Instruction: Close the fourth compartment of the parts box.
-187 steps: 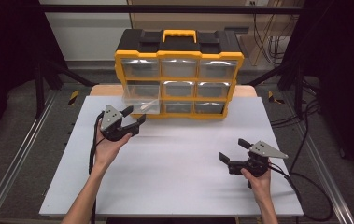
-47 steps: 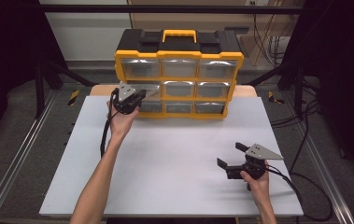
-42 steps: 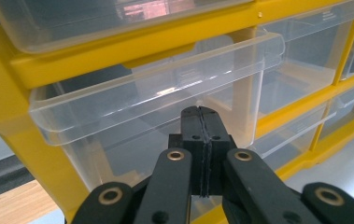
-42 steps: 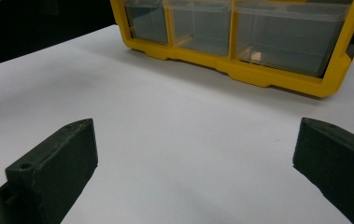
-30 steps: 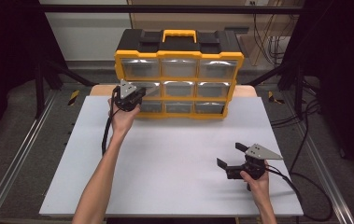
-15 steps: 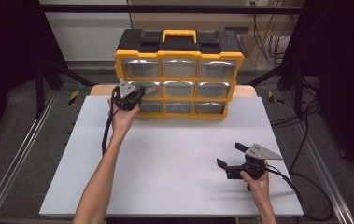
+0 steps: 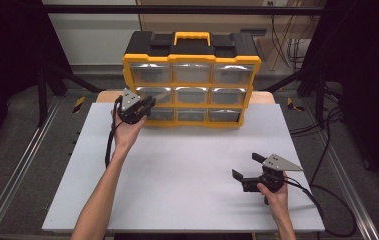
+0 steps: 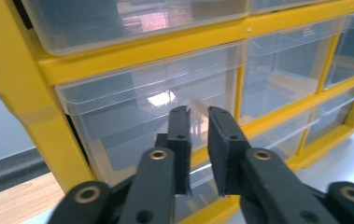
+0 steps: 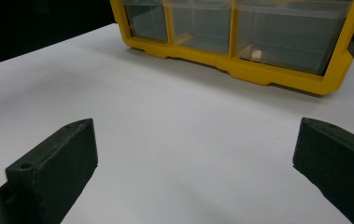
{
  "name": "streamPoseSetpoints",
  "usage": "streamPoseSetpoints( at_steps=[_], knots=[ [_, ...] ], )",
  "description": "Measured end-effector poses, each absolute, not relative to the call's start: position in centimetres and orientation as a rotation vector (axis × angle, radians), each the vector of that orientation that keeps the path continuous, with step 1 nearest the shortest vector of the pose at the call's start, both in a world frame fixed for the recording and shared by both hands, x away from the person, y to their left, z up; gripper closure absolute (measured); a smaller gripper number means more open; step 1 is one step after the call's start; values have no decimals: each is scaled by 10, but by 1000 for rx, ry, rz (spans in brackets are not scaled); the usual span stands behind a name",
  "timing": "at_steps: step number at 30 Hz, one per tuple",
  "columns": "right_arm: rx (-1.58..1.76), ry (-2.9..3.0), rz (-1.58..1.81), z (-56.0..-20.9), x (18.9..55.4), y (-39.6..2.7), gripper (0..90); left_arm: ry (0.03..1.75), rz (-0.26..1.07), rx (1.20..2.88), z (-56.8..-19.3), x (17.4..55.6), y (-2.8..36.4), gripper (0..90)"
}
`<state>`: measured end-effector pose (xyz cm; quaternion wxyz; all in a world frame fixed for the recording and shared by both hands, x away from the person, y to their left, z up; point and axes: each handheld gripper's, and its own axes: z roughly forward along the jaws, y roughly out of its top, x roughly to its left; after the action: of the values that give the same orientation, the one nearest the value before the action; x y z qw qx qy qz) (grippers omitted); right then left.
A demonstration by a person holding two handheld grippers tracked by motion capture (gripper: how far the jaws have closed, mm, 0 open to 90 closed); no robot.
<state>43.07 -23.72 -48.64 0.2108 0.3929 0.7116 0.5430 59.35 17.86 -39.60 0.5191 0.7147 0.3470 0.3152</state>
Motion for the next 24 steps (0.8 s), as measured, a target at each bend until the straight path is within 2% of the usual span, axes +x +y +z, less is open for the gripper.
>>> streamPoseSetpoints(
  at_steps=[15,24],
  knots=[
    [1095,1975,1510,-486,431,-238,5,776,620,1702,-399,555,189,320],
    [1092,1974,1511,-486,430,-238,5,750,568,1679,-406,527,197,117]
  ],
)
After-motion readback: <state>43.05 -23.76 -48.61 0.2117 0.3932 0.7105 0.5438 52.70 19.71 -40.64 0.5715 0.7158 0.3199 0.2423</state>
